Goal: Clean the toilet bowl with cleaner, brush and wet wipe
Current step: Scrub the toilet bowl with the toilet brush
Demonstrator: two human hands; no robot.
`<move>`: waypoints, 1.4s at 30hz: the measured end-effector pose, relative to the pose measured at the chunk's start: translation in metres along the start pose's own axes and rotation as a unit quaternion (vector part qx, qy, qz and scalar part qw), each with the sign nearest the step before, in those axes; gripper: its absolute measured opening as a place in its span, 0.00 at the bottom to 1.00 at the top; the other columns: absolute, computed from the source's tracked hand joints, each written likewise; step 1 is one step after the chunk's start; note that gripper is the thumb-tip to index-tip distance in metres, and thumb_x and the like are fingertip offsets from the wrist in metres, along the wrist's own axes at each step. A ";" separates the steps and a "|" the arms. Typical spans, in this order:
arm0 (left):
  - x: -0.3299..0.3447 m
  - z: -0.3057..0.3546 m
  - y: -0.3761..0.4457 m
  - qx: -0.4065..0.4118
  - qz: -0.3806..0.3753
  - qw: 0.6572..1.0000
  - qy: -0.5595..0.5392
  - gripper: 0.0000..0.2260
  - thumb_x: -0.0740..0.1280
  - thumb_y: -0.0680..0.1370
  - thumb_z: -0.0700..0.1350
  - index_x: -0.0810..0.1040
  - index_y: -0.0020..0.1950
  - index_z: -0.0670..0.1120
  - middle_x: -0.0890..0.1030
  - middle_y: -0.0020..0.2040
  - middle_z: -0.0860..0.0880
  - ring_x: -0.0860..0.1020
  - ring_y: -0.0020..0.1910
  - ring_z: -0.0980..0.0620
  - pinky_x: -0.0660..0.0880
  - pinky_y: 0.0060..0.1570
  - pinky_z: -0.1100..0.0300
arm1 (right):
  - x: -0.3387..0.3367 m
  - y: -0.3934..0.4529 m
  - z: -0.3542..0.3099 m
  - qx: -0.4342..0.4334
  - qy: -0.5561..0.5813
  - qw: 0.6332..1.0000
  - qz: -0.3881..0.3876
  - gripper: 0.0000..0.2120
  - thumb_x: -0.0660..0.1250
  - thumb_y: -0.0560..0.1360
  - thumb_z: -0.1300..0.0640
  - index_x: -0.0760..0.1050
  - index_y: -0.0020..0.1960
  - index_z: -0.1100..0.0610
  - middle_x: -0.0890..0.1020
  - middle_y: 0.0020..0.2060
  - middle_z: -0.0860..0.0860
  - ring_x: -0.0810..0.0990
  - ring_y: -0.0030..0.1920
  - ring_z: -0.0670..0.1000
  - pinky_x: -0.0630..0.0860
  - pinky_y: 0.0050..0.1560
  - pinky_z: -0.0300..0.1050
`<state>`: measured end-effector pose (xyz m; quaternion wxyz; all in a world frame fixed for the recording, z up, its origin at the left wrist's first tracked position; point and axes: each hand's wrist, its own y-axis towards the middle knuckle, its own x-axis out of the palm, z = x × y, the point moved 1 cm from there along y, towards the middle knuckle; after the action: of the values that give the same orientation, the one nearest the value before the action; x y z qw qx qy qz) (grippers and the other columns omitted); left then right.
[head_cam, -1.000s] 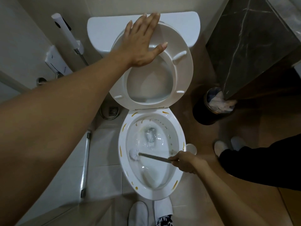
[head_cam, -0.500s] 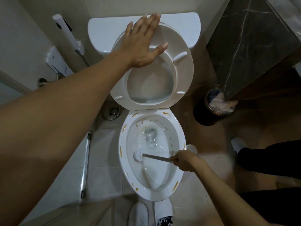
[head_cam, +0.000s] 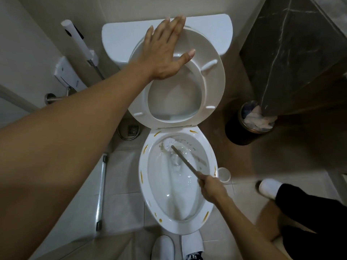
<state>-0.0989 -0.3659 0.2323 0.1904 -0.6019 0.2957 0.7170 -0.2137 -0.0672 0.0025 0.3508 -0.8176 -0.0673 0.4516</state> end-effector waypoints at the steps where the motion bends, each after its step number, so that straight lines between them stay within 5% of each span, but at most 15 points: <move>1: 0.000 0.000 0.000 -0.001 0.000 1.000 -0.001 0.34 0.48 0.79 0.64 0.42 0.78 0.48 0.46 0.79 0.48 0.44 0.77 0.47 0.42 0.74 0.44 | 0.007 -0.002 -0.005 -0.012 0.002 1.000 -0.016 0.19 0.55 0.82 0.51 0.67 0.72 0.48 0.79 0.59 0.56 0.78 0.58 0.58 0.75 0.57 0.49; 10: 0.001 0.000 0.001 -0.001 0.002 1.000 0.003 0.34 0.48 0.79 0.65 0.42 0.78 0.48 0.46 0.79 0.48 0.44 0.77 0.47 0.42 0.74 0.44 | 0.004 0.001 0.002 0.026 0.013 0.999 0.012 0.19 0.56 0.81 0.51 0.66 0.72 0.47 0.80 0.58 0.56 0.79 0.56 0.57 0.76 0.56 0.51; 22: 0.002 -0.002 0.002 -0.002 0.000 1.000 0.001 0.34 0.47 0.78 0.65 0.43 0.78 0.48 0.46 0.79 0.48 0.44 0.77 0.47 0.42 0.73 0.45 | 0.009 -0.002 -0.005 -0.034 0.005 0.999 -0.033 0.19 0.57 0.81 0.53 0.67 0.72 0.47 0.80 0.58 0.56 0.80 0.55 0.57 0.77 0.56 0.50; 42: 0.001 -0.001 0.001 0.004 0.007 1.000 -0.005 0.34 0.48 0.79 0.64 0.43 0.78 0.48 0.47 0.79 0.48 0.45 0.77 0.47 0.42 0.74 0.45 | 0.006 0.007 0.010 0.044 0.080 0.996 -0.006 0.19 0.56 0.81 0.52 0.68 0.72 0.48 0.79 0.60 0.55 0.78 0.59 0.57 0.75 0.60 0.49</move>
<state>-0.0990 -0.3671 0.2318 0.1894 -0.5957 0.3014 0.7200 -0.2192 -0.0649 -0.0097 0.3938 -0.8342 -0.0240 0.3853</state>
